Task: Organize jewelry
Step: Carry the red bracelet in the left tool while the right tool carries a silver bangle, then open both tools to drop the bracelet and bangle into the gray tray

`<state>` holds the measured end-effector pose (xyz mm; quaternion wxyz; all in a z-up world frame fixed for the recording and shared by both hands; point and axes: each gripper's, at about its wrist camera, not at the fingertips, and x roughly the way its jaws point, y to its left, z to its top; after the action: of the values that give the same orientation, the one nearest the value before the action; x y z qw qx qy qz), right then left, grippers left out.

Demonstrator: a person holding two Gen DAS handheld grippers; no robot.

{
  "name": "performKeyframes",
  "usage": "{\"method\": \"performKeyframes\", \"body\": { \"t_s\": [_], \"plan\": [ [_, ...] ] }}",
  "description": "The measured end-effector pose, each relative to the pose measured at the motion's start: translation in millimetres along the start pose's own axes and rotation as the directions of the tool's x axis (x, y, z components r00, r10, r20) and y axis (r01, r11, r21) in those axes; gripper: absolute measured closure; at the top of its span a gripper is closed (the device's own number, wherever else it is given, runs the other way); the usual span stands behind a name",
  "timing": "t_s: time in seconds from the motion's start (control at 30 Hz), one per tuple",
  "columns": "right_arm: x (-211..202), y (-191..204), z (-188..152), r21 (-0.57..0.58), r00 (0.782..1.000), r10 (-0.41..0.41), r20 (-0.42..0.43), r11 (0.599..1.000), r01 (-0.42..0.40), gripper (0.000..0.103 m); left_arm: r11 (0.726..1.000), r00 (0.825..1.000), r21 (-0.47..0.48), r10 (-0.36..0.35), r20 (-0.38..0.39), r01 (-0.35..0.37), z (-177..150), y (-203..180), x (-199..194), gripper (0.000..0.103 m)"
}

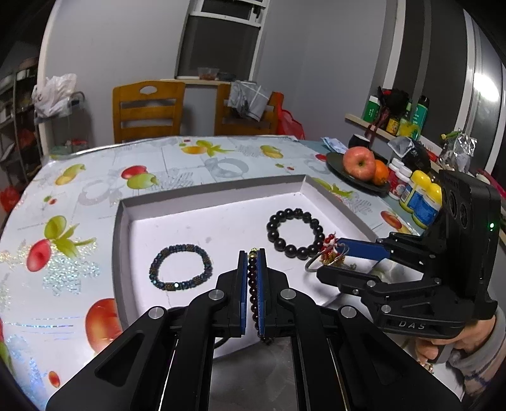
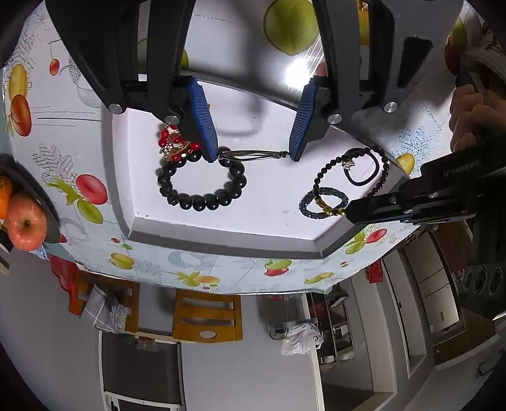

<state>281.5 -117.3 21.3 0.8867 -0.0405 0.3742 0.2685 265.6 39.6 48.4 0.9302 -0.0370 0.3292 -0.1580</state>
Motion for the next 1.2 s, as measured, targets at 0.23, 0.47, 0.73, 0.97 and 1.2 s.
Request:
{"method": "performKeyframes", "body": {
  "t_s": [0.23, 0.47, 0.73, 0.97, 1.2],
  "plan": [
    [9.6, 0.0, 2.1, 0.009, 0.999, 0.005, -0.034, 1.0, -0.005, 0.056, 1.0, 0.999, -0.026, 0.007, -0.046, -0.009, -8.1, 10.3, 17.7, 0.097],
    [17.6, -2.9, 3.4, 0.029, 0.998, 0.002, -0.07, 1.0, 0.0, 0.056, 0.996, 0.997, -0.089, -0.004, -0.081, -0.004, -11.8, 21.9, 24.8, 0.097],
    [20.9, -7.8, 1.8, 0.055, 0.996, 0.024, -0.091, 0.998, -0.019, 0.056, 0.994, 0.995, -0.108, -0.032, -0.099, 0.021, -14.9, 19.4, 27.5, 0.097],
    [18.9, -8.6, 1.5, 0.065, 0.996, 0.041, -0.084, 0.997, -0.035, 0.054, 0.993, 0.995, -0.116, -0.006, -0.103, -0.006, -14.9, 18.4, 26.5, 0.083],
    [1.9, -8.7, -3.2, 0.063, 0.999, 0.041, -0.024, 0.997, -0.039, 0.034, 0.992, 0.998, -0.118, 0.027, -0.054, -0.033, -16.7, 18.4, 12.4, 0.044]
  ]
}}
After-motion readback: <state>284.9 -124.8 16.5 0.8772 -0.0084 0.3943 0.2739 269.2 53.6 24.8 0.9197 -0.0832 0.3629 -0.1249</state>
